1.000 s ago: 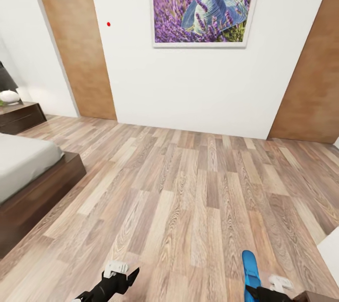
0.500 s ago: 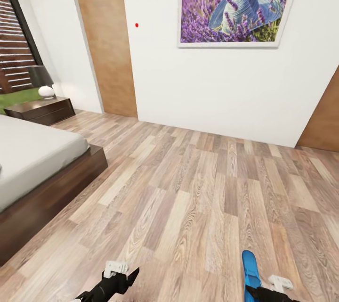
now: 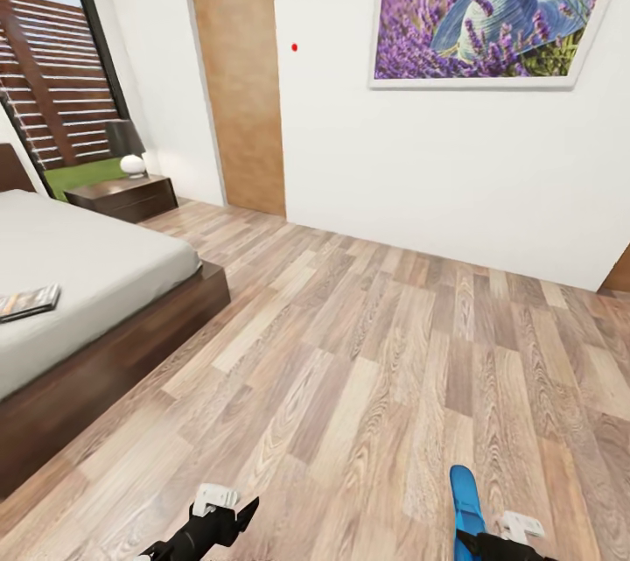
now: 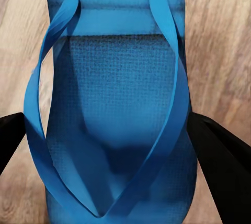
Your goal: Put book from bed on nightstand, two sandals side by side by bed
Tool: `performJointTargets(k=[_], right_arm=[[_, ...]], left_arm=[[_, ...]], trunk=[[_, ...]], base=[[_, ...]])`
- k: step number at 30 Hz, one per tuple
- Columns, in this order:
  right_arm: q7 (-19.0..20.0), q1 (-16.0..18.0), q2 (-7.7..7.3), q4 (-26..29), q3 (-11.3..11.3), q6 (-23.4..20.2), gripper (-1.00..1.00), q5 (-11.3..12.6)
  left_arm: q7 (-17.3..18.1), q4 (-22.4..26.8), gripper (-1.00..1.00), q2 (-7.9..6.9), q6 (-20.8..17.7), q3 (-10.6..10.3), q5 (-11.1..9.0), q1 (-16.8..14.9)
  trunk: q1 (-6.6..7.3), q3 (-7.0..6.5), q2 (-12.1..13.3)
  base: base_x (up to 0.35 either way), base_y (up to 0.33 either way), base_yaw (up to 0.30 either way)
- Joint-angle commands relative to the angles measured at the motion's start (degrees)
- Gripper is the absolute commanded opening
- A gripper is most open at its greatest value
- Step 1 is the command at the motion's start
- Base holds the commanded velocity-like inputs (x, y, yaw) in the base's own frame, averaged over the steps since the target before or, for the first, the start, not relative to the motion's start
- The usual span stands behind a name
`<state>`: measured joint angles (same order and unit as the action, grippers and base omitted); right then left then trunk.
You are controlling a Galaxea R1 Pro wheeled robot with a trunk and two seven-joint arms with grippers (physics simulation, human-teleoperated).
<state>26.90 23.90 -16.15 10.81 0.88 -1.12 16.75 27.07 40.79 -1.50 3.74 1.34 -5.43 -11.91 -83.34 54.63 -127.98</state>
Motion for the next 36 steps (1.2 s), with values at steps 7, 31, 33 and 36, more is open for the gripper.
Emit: performJointTargets(k=[7, 31, 33, 36], right_arm=[[0.26, 0.01, -0.02, 0.00, 0.08, -0.13, -1.00, 0.30], [0.43, 0.01, -0.02, 0.00, 0.08, -0.19, -1.00, 0.47], [0.43, 0.01, -0.02, 0.00, 0.08, -0.17, -1.00, 0.47], [0.45, 0.01, -0.02, 0.00, 0.08, -0.19, -1.00, 0.47]], left_arm=[[0.35, -0.08, 1.00, 0.01, -0.04, 0.07, -0.46, -0.05], [0.35, -0.06, 1.00, 0.01, -0.04, 0.07, -0.46, -0.05], [0.35, -0.09, 1.00, 0.01, -0.04, 0.07, -0.46, -0.05], [0.35, -0.10, 1.00, 0.01, -0.04, 0.07, -0.46, -0.05]], trunk=[[0.01, 0.05, -0.02], [0.01, 0.05, -0.02], [0.01, 0.05, -0.02], [0.01, 0.05, -0.02]], base=[[0.000, 0.000, 0.243], [0.000, 0.000, 0.067], [0.000, 0.000, 0.272], [0.000, 0.000, 0.278]])
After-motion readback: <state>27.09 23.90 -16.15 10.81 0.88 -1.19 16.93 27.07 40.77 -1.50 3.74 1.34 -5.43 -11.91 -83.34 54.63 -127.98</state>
